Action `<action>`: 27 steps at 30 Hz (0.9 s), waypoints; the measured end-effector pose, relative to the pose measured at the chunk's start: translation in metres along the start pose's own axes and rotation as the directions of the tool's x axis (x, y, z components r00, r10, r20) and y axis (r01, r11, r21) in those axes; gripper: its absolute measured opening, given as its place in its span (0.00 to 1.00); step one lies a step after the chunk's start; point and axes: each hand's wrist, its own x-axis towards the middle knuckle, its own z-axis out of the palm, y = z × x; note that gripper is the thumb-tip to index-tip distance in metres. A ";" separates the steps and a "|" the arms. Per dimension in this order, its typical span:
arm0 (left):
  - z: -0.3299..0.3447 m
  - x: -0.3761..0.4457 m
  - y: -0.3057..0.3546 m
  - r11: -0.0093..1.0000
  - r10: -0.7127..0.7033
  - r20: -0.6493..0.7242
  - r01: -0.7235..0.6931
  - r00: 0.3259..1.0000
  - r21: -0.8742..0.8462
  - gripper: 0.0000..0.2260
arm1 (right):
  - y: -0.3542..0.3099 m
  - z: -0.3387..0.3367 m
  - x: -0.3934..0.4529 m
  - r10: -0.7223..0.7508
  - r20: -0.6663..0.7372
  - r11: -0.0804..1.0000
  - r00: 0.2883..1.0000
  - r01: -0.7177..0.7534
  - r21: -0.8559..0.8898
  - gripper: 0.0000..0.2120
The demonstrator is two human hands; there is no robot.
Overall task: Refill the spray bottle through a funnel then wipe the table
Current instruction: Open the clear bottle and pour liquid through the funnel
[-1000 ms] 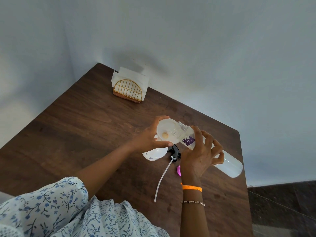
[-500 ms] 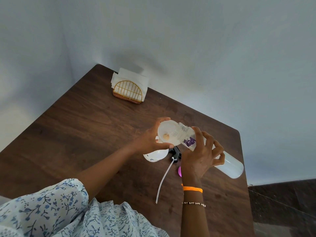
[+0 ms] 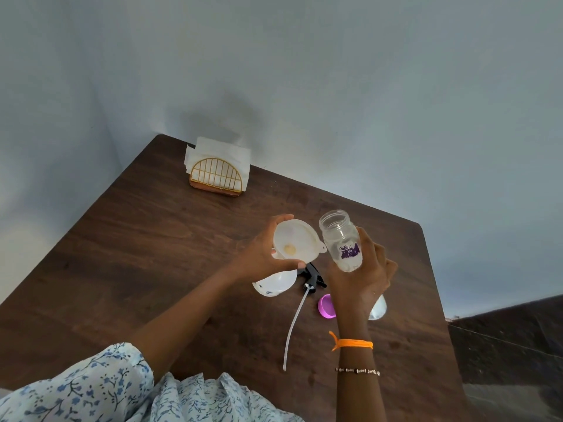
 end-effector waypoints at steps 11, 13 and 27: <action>-0.001 -0.001 0.000 0.998 -0.055 -0.017 0.055 0.998 -0.005 0.38 | -0.009 -0.031 0.019 0.191 0.165 0.910 0.968 -0.238 0.339 0.31; -0.002 -0.001 0.001 0.998 -0.053 -0.021 0.053 0.998 -0.018 0.39 | -0.010 -0.033 0.023 0.208 0.198 0.887 0.958 -0.270 0.374 0.29; -0.015 -0.009 0.083 0.973 0.231 -0.040 -0.231 0.972 0.010 0.34 | -0.066 -0.072 0.067 0.038 0.274 0.743 0.961 -0.211 0.635 0.23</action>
